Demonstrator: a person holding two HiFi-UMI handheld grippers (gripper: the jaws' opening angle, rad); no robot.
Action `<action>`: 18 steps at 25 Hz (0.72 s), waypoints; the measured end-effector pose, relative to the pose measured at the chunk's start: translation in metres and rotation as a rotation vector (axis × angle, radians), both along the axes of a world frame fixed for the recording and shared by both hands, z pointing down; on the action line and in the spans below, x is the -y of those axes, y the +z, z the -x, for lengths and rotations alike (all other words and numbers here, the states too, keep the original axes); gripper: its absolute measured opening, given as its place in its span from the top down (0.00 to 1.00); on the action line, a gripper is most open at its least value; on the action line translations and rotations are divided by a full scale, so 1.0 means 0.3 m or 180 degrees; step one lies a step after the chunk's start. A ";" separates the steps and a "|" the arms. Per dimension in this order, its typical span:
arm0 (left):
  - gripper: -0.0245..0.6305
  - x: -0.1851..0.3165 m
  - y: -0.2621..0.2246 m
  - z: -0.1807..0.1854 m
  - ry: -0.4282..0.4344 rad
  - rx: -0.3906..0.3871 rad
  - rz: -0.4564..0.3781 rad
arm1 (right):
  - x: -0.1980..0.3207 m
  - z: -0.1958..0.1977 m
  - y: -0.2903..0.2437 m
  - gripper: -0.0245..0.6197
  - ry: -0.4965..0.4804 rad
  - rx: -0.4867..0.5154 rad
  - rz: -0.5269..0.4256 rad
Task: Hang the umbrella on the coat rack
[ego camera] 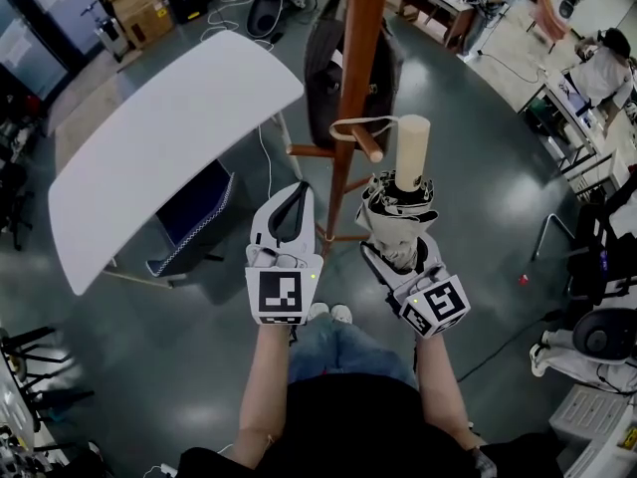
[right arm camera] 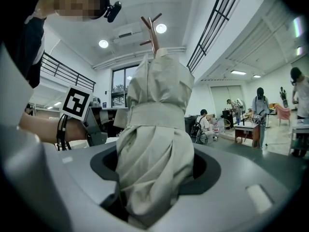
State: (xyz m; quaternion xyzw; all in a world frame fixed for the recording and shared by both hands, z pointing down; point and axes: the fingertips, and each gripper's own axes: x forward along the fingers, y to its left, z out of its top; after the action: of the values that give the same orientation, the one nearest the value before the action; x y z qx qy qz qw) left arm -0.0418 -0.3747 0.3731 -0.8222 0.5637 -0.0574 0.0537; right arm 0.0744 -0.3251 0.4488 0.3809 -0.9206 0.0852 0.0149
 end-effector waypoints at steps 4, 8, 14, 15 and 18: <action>0.95 -0.005 0.059 -0.014 0.0032 -0.0012 0.0017 | 0.011 -0.018 0.113 0.47 0.0113 -0.0077 0.0083; 0.96 -0.010 0.140 -0.029 0.0054 -0.0018 0.0038 | 0.025 -0.044 0.249 0.47 0.0232 -0.0128 0.0192; 0.95 -0.024 0.261 -0.068 0.0086 -0.0019 0.0001 | 0.022 -0.086 0.423 0.47 0.0334 -0.0187 0.0237; 0.95 -0.024 0.281 -0.071 0.0092 -0.0020 0.0000 | 0.023 -0.083 0.444 0.47 0.0331 -0.0231 0.0217; 0.95 -0.024 0.334 -0.064 0.0104 -0.0024 -0.0008 | 0.022 -0.050 0.494 0.47 0.0273 -0.0367 0.0160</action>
State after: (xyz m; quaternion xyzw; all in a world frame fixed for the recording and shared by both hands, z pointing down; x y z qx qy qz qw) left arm -0.0224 -0.3676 0.4732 -0.8315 0.5505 -0.0527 0.0536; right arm 0.0896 -0.3317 0.5971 0.4237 -0.8986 0.0867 0.0738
